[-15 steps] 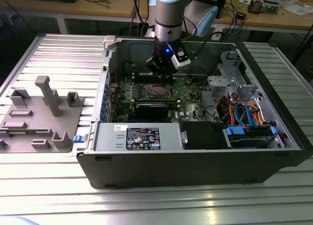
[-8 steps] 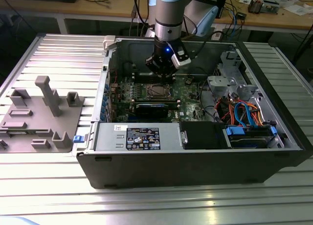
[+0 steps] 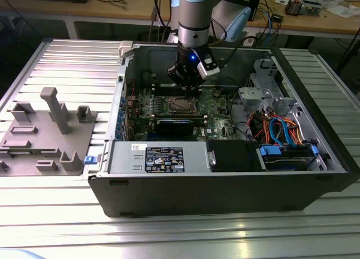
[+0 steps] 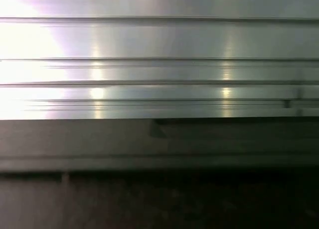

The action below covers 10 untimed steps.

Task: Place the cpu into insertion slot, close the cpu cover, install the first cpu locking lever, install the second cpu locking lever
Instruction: 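Install the first cpu locking lever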

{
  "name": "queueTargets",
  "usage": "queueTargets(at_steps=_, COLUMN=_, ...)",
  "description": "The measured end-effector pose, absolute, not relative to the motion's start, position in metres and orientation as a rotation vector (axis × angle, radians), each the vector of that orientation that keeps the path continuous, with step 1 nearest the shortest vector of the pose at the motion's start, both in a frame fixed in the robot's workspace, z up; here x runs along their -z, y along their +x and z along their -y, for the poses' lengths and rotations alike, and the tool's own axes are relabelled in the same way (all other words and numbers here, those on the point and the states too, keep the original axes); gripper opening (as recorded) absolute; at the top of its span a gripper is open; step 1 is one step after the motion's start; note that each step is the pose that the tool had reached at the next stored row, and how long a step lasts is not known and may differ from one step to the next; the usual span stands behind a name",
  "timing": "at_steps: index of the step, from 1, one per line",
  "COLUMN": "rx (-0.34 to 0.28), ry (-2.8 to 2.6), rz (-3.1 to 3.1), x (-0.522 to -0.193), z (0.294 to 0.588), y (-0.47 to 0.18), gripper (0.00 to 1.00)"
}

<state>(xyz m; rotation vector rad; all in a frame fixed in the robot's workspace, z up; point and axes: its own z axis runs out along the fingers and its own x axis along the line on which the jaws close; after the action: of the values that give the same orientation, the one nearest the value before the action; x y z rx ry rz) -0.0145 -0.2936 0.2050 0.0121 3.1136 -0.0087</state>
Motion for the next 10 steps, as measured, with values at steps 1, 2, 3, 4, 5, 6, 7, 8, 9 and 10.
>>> queueTargets(at_steps=1, rx=0.015, ry=0.012, rz=-3.114, x=-0.2043, z=0.2936, y=-0.0145, gripper=0.11)
queueTargets(at_steps=2, rx=0.017, ry=0.012, rz=-3.113, x=-0.2039, z=0.2936, y=-0.0145, gripper=0.11)
queueTargets(at_steps=3, rx=0.019, ry=0.012, rz=-3.113, x=-0.2035, z=0.2936, y=-0.0144, gripper=0.11)
queueTargets(at_steps=4, rx=0.02, ry=0.012, rz=-3.113, x=-0.2031, z=0.2936, y=-0.0144, gripper=0.11)
queueTargets(at_steps=5, rx=0.02, ry=0.012, rz=-3.113, x=-0.2027, z=0.2935, y=-0.0144, gripper=0.11)
queueTargets(at_steps=6, rx=0.02, ry=0.012, rz=-3.113, x=-0.2025, z=0.2936, y=-0.0144, gripper=0.11)
queueTargets(at_steps=7, rx=0.02, ry=0.012, rz=-3.113, x=-0.2025, z=0.2936, y=-0.0145, gripper=0.11)
queueTargets(at_steps=8, rx=0.018, ry=0.012, rz=-3.113, x=-0.2022, z=0.2936, y=-0.0145, gripper=0.11)
queueTargets(at_steps=9, rx=0.014, ry=0.012, rz=-3.114, x=-0.2021, z=0.2936, y=-0.0144, gripper=0.11)
queueTargets(at_steps=10, rx=0.009, ry=0.012, rz=-3.113, x=-0.2019, z=0.2936, y=-0.0144, gripper=0.11)
